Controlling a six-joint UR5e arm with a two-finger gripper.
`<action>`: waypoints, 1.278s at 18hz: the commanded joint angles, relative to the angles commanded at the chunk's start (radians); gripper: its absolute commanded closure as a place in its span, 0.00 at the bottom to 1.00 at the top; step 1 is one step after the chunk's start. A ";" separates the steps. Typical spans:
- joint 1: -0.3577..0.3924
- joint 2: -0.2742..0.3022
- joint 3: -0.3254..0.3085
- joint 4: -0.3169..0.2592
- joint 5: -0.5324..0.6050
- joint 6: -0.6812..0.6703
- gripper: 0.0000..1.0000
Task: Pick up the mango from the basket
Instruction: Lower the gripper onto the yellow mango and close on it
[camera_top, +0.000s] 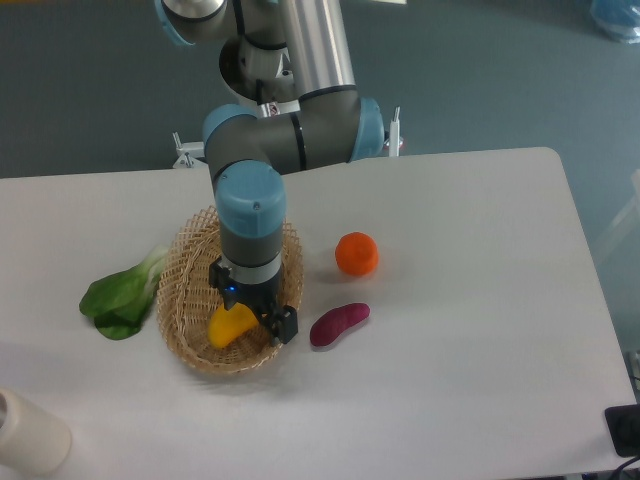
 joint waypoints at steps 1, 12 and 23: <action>0.000 -0.002 0.000 -0.006 0.000 0.000 0.00; -0.018 -0.040 -0.017 -0.009 0.014 -0.003 0.00; -0.031 -0.067 -0.003 -0.011 0.012 -0.046 0.46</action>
